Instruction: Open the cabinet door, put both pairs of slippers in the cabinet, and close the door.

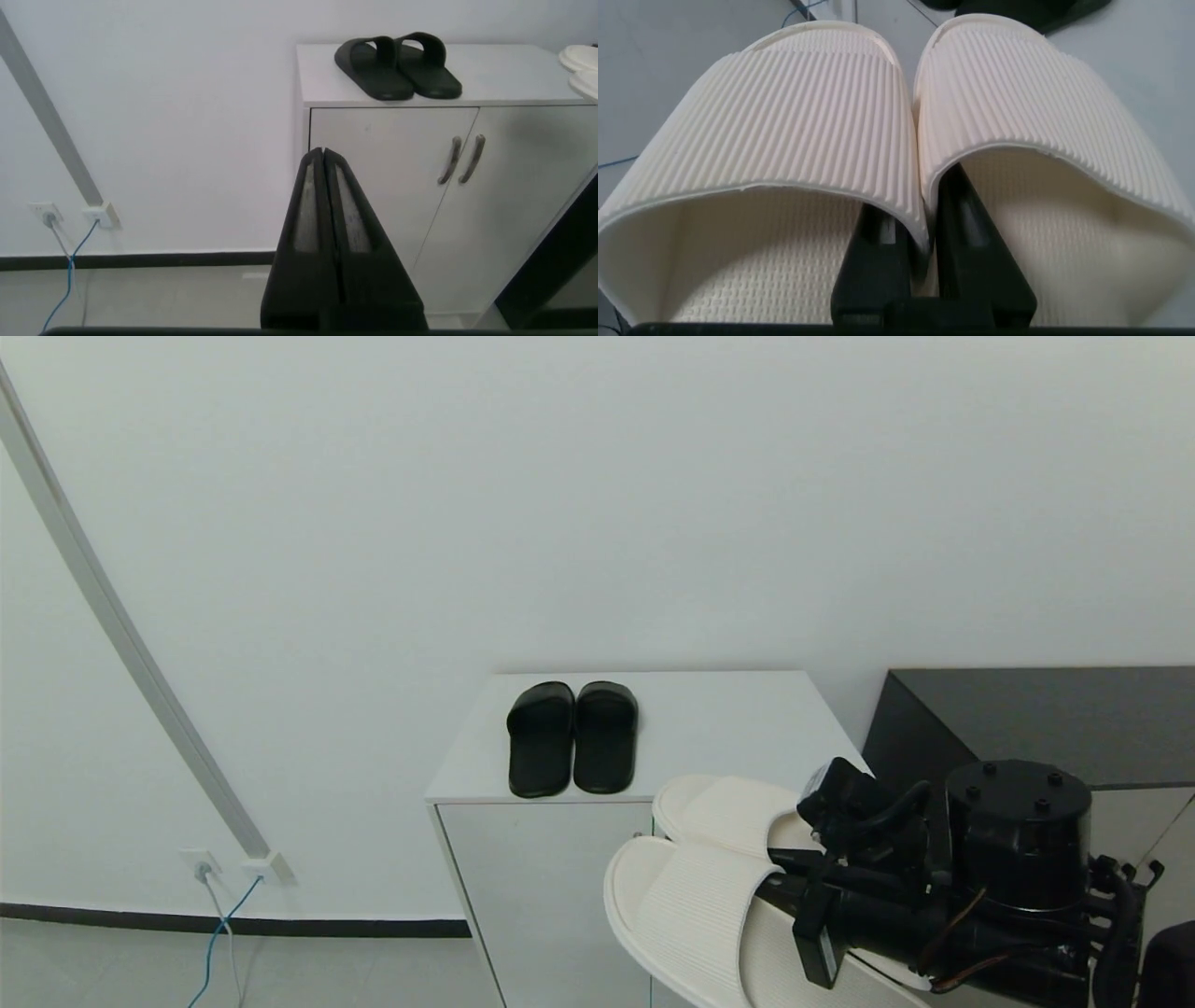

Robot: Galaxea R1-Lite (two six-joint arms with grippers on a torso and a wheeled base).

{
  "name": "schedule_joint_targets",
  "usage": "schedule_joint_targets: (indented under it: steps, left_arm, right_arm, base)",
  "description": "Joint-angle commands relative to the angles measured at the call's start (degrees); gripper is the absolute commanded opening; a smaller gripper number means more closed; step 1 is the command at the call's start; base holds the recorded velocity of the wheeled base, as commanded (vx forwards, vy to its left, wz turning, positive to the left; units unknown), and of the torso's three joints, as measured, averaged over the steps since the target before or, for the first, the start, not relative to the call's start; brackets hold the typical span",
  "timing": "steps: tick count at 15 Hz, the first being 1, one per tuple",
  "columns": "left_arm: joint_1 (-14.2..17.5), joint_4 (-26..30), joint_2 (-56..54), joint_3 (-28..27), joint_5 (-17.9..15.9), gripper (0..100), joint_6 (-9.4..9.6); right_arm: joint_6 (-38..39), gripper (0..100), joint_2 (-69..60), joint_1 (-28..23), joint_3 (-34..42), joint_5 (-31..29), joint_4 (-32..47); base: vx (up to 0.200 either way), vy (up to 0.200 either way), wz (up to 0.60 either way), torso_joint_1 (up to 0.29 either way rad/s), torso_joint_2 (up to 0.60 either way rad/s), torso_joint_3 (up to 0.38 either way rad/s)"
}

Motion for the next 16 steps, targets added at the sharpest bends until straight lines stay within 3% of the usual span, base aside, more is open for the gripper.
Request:
schedule_joint_targets:
  steps: [1,6,16]
  left_arm:
    - [0.00,0.00,-0.01,0.01,0.02,0,-0.06]
    - [0.00,0.00,-0.01,0.01,-0.07,0,0.03]
    - [0.00,0.00,-0.01,0.01,-0.24,0,0.20]
  right_arm:
    - [-0.01,0,0.12,0.15,0.96,0.09,-0.60]
    - [-0.19,0,0.20,1.12,2.10,0.09,-1.56]
    - [-0.45,0,0.47,1.38,2.37,0.00,-1.56]
  base:
    - [0.000,0.000,0.00,0.000,0.00,0.000]
    - [0.000,0.000,0.00,-0.022,0.04,0.025]
    - [0.000,0.000,0.00,-0.157,0.36,0.202]
